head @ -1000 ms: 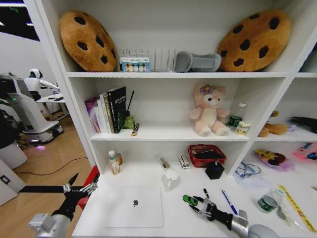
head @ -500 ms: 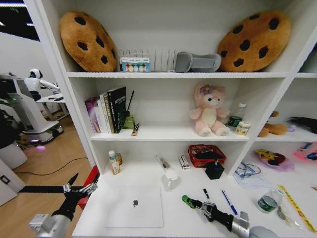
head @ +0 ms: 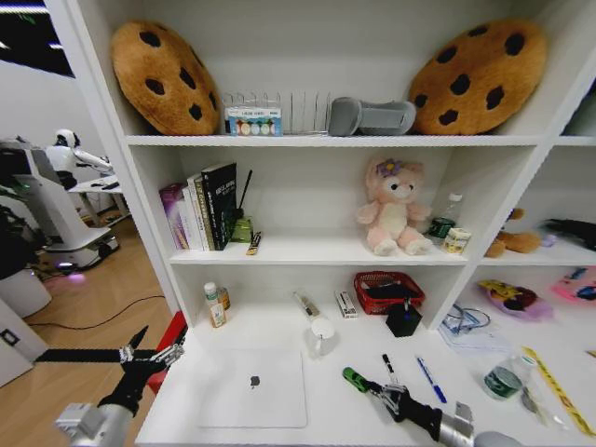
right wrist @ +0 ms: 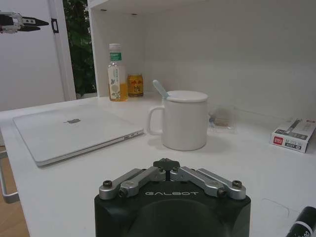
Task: Organize the objects on the table.
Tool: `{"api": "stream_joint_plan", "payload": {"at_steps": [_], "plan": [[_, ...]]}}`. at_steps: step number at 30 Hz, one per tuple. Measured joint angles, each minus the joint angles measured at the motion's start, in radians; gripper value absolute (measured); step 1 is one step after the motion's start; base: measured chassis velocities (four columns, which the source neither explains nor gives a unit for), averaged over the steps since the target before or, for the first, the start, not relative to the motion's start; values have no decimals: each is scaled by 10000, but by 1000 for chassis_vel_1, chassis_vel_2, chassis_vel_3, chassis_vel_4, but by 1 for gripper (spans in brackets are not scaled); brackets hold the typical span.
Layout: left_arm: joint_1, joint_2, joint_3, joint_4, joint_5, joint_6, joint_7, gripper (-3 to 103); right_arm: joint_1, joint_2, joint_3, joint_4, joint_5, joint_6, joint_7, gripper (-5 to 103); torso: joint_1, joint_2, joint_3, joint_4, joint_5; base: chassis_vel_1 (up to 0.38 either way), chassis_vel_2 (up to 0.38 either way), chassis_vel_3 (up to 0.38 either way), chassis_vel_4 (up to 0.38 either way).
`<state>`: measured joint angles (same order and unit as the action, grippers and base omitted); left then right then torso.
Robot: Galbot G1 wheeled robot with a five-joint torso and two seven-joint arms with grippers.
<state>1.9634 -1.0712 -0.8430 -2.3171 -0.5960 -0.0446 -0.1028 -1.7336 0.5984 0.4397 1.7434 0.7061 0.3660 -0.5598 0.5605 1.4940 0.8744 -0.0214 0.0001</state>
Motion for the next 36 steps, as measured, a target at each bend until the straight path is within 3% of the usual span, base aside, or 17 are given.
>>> {"api": "stream_joint_plan", "payload": {"at_steps": [6, 8, 10, 16, 20, 23, 27, 34, 36], "plan": [[0, -29, 58, -44, 86, -6, 13, 100, -393, -84, 320, 191, -154, 205, 68, -1, 0, 0, 0, -1, -2, 0, 0, 0, 0], [25, -40, 61, -4, 112, -34, 39, 100, -439, 8, 338, 180, -302, 295, 249, 5, 0, 0, 0, -2, -1, 0, 0, 0, 0], [42, -42, 62, 9, 128, -47, 52, 100, -436, 61, 330, 182, -362, 297, 330, 5, 0, 0, 0, -1, -1, 0, 0, 0, 0], [66, -39, 82, 14, 150, -56, 70, 100, -254, 395, 54, 168, -832, 249, 830, 33, 0, 0, 0, -1, -1, 0, 0, 0, 0], [66, -37, 123, 46, 167, -56, 71, 100, -223, 469, -8, 113, -842, 206, 939, 44, 0, 0, 0, -1, -1, 0, 0, 0, 0], [43, -37, 209, 104, 203, -56, 74, 100, -237, 565, -58, 10, -857, 170, 1095, 60, 0, -2, 0, 0, -2, 0, 0, 0, 0], [28, -38, 252, 127, 233, -55, 82, 100, -210, 637, -142, -101, -895, 148, 1149, 65, 0, -2, 0, -2, -1, 0, 0, 0, 0], [66, -35, 219, 231, 277, -150, 184, 100, 362, 726, -824, -85, -990, -142, 1428, 96, 0, -1, 0, 0, 0, 0, 0, 0, 0], [69, -34, 210, 236, 271, -157, 189, 100, 435, 722, -893, -78, -992, -171, 1458, 96, 0, -2, 0, 0, 0, 0, 0, 0, 0]]}}
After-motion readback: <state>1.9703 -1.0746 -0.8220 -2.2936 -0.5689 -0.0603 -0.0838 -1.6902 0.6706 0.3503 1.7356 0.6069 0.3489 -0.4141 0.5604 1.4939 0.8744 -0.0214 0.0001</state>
